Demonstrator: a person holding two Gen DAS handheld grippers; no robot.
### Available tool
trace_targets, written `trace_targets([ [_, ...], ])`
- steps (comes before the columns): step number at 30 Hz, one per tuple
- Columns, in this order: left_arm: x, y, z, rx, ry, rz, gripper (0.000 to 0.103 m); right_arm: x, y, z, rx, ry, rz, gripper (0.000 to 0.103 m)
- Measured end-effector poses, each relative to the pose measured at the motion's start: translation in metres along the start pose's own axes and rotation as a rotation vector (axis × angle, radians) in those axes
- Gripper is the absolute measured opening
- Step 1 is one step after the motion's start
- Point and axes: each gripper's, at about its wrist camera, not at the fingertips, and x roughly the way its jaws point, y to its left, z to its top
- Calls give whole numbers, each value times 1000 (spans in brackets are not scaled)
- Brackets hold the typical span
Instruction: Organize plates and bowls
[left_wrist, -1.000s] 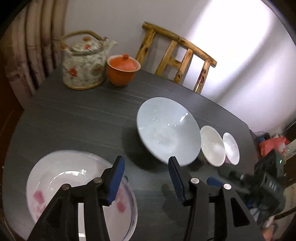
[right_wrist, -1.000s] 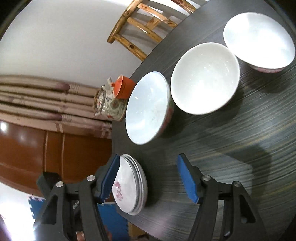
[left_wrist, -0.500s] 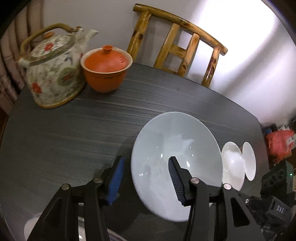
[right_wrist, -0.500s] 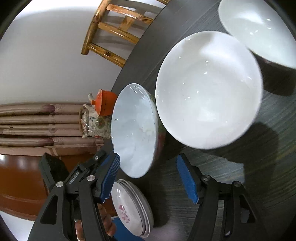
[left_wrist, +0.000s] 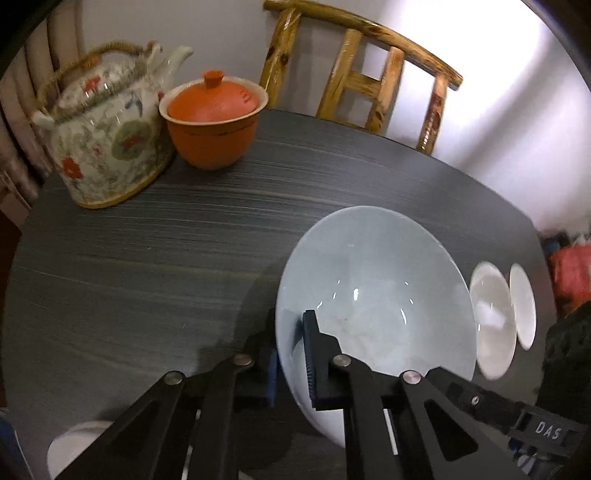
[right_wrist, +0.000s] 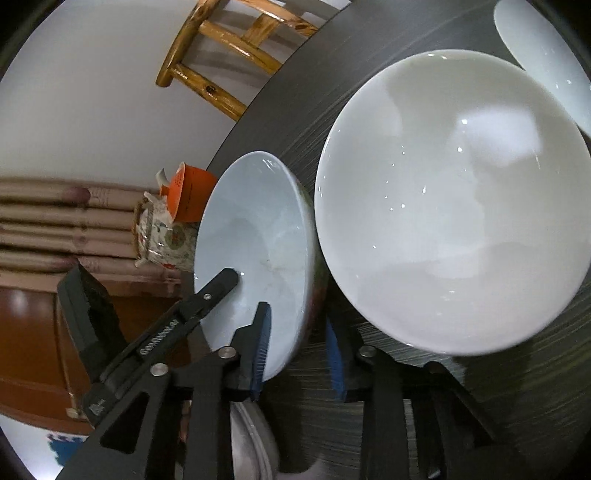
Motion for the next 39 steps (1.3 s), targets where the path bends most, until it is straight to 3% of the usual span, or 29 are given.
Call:
trace_targets([
  [10,-51,-21,-85,-30,-42,-31,12,-38,1,-42,-153,12,-31,26],
  [17,-76,-46,-151,-57,-48,-68,13,-87,-27,-90,-213,34,-39,26],
  [21,-87,-63,-180,-35,-66,-52,14,-108,-43,-111,-227,43,-40,26],
  [25,-85,-77,-194,-27,-64,-43,15,-125,-56,-129,-247,38,-45,26],
  [39,-68,-97,-214,-15,-63,-53,18,-138,-89,-134,-231,1,-56,25],
])
